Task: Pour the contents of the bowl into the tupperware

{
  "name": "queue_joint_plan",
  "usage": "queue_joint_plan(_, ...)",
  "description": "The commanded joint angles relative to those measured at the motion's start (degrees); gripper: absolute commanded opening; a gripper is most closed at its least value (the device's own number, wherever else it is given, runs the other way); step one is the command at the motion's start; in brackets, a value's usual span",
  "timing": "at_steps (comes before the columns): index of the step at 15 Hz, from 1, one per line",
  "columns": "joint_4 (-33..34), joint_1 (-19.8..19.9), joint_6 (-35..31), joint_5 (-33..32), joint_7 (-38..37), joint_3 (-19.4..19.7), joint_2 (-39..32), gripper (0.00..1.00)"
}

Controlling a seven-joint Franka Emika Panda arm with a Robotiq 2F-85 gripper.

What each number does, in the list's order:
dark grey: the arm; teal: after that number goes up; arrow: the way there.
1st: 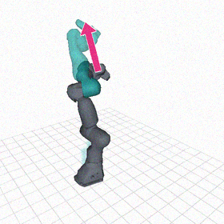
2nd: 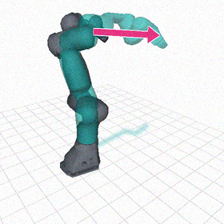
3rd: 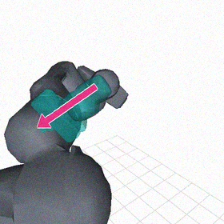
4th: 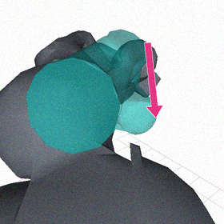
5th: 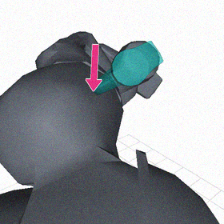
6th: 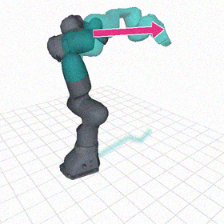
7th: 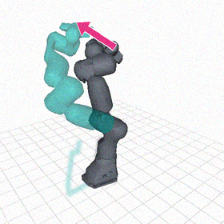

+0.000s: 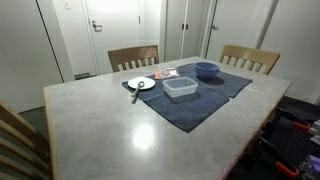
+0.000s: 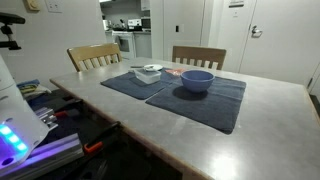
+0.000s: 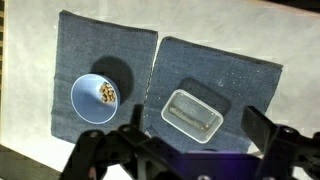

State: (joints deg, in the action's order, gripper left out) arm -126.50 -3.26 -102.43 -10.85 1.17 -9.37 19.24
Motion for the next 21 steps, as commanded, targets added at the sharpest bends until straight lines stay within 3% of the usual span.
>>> queue_joint_plan(1,0.16,-1.07,0.22,-0.29,-0.28,0.90,-0.11,1.00)
queue_joint_plan(15,-0.31,-1.72,-0.98,-0.96,2.91,1.83,-1.45,1.00)
queue_joint_plan(21,-0.42,-0.55,-6.35,-4.27,8.06,4.53,-2.82,1.00)
